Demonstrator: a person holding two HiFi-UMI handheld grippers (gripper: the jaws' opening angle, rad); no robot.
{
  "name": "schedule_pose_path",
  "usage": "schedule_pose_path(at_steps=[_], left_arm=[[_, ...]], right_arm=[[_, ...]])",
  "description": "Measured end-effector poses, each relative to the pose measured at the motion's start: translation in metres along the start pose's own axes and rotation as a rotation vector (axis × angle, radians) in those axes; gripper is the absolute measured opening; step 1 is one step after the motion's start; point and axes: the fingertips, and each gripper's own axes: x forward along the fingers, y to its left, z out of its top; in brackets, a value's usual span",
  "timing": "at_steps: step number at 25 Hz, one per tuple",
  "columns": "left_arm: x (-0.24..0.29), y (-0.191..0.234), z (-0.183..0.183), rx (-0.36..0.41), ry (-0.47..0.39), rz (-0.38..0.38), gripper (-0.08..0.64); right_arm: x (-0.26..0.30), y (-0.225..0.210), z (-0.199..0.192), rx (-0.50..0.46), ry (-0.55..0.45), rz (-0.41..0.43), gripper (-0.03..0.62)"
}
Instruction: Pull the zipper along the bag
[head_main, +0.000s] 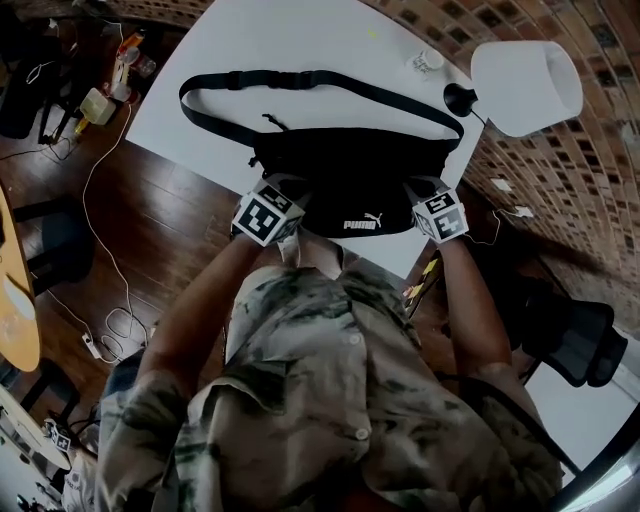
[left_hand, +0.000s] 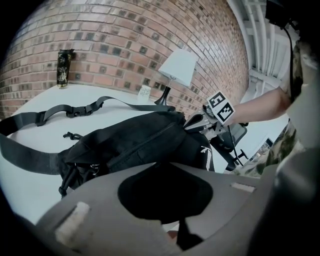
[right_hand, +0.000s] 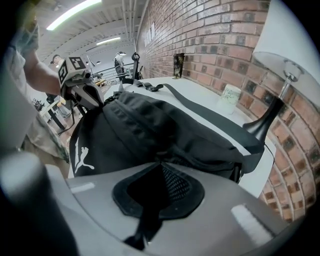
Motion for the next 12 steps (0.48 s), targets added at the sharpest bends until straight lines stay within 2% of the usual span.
schedule_pose_path(at_steps=[5,8,12], left_arm=[[-0.004,0.002,0.002,0.069,-0.066,-0.001,0.035],[-0.008,-0.001,0.001,0.128,-0.083,0.054,0.052],[-0.024,-0.003,-0.002,0.147,-0.090,0.164,0.060]], right_arm=[[-0.001,0.000,0.008,-0.012,-0.070,-0.065,0.008],[-0.015,0.007,0.008,-0.015,-0.129,-0.099,0.009],[-0.047,0.024,-0.001,-0.018,-0.208,-0.092,0.029]])
